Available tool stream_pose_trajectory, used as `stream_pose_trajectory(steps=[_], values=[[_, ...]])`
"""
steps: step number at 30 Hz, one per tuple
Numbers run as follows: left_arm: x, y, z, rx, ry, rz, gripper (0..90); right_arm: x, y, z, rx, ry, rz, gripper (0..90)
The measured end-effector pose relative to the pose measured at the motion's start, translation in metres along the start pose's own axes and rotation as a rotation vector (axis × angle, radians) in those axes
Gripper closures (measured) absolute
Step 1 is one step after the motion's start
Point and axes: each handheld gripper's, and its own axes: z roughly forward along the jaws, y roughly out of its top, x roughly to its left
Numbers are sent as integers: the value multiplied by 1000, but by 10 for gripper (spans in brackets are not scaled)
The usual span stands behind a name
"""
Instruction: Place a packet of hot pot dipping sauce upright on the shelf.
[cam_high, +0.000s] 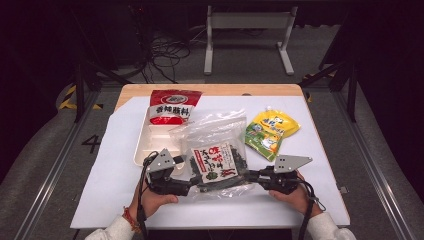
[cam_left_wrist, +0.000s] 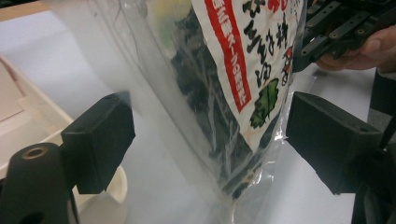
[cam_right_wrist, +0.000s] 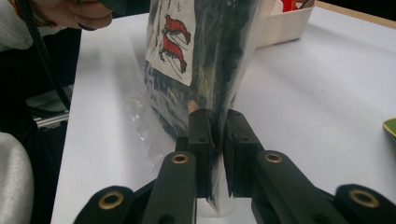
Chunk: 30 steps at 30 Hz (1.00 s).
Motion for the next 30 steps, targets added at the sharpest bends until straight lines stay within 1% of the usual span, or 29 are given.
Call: stream_pose_trajectory(steps=[2, 3, 4, 5, 6, 7, 8, 9, 10, 11, 12, 14, 15, 17, 19, 20, 21, 22, 23, 24, 25, 27, 28, 29, 30], values=[[-1, 1, 1, 6, -7, -2, 181, 1, 1, 1, 0, 3, -2, 822], [-1, 4, 3, 9, -8, 15, 187, 3, 3, 2, 3, 9, -14, 820], [-1, 5, 4, 12, -7, 15, 190, 4, 4, 3, 6, 5, -18, 817], [0, 5, 5, 10, -5, 6, 203, 5, 5, 4, 6, 8, -20, 815], [1, 6, 5, 3, -16, 3, 214, 6, 5, 4, 7, 6, -20, 813], [1, 6, 5, -2, -26, 0, 243, 7, 5, 5, 10, 3, -24, 810], [1, 6, 5, -2, -26, 0, 289, 7, 5, 5, 10, 3, -24, 810], [0, 7, 6, 7, -36, 17, 309, 9, 6, 7, 11, 1, -23, 809], [-1, 7, 7, 11, -46, 19, 330, 10, 6, 7, 13, 2, -25, 807], [-1, 7, 7, 11, -46, 19, 380, 11, 7, 9, 14, 0, -27, 805], [-2, 6, 8, 4, -86, 27, 410, 12, 7, 10, 16, 3, -28, 801], [-4, 6, 6, -5, -94, 43, 443, 15, 7, 12, 24, 3, -29, 793], [-4, 6, 6, -5, -94, 43, 481, 16, 8, 14, 34, -10, -36, 787], [-5, 5, 2, -30, -122, 62, 556, 16, 8, 16, 36, -21, -27, 783], [-6, 6, 0, -51, -144, 77, 630, 14, 9, 17, 25, -42, -3, 767], [-6, 6, -2, -62, -162, 83, 681, 13, 10, 17, 18, -48, 11, 761], [-7, 7, -4, -68, -162, 95, 703, 12, 11, 17, 12, -55, 18, 751], [-7, 7, -4, -68, -162, 95, 716, 12, 11, 17, 12, -55, 18, 751], [-10, 8, -7, -79, -175, 103, 725, 13, 13, 17, 6, -68, 31, 707], [-10, 8, -7, -79, -175, 103, 727, 14, 13, 17, 5, -67, 31, 689], [-9, 8, -9, -83, -176, 109, 727, 14, 13, 17, 5, -67, 31, 689], [-8, 8, -13, -92, -189, 98, 730, 15, 15, 15, 3, -78, 36, 637], [-8, 8, -15, -95, -183, 100, 730, 16, 16, 13, -4, -75, 45, 597], [-8, 8, -16, -99, -182, 103, 731, 17, 18, 11, -4, -81, 45, 537], [-8, 9, -18, -107, -184, 105, 731, 17, 19, 10, 1, -89, 47, 506]])
